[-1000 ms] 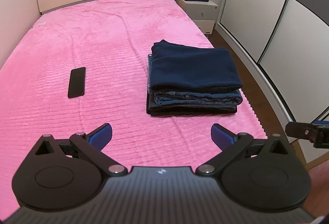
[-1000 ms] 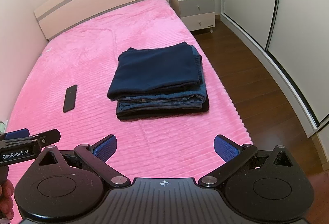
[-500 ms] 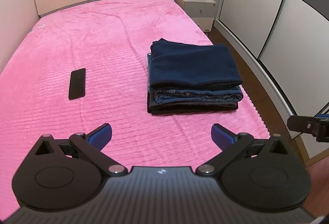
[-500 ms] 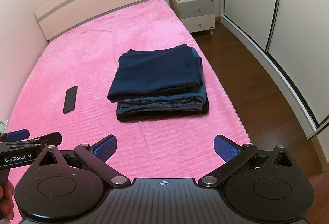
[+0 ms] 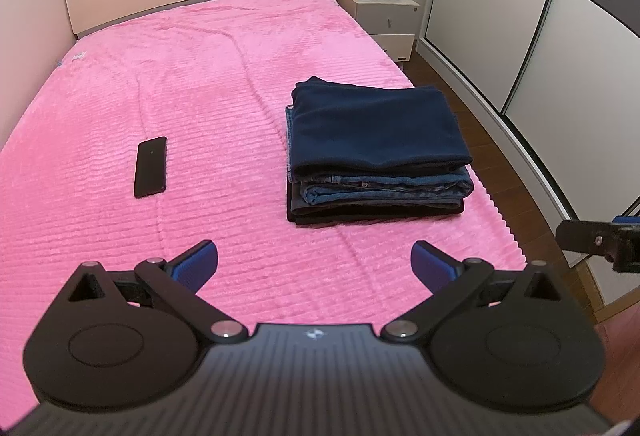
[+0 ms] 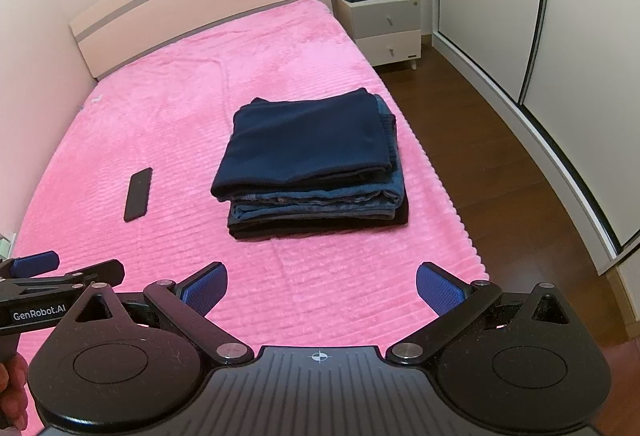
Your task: Fold clothes
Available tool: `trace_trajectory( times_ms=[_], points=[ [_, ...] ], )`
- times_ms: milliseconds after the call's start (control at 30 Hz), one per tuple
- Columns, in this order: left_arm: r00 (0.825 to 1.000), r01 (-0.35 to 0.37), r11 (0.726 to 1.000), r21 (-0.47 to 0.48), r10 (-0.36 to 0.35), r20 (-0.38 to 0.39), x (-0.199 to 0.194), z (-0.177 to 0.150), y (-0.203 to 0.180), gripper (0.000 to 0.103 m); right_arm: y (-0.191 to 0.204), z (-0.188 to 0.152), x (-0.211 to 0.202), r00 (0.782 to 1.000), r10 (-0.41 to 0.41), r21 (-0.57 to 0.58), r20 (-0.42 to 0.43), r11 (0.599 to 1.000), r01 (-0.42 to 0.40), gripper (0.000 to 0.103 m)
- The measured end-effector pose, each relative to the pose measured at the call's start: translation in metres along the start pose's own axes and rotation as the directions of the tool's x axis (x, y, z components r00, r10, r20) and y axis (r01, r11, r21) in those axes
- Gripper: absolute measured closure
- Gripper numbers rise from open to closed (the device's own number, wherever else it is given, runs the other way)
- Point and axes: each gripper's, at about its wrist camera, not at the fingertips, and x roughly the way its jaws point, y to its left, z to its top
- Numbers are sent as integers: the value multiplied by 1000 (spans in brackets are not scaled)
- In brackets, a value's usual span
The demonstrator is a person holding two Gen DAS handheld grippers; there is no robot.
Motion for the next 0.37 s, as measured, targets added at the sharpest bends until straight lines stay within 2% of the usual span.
trace_trajectory(
  times_ms=[367],
  points=[
    [1000,-3,1000,7,2,13,0,-1,0,1,2,2,0,1000,4,-7,0,1000,-4,0]
  ],
)
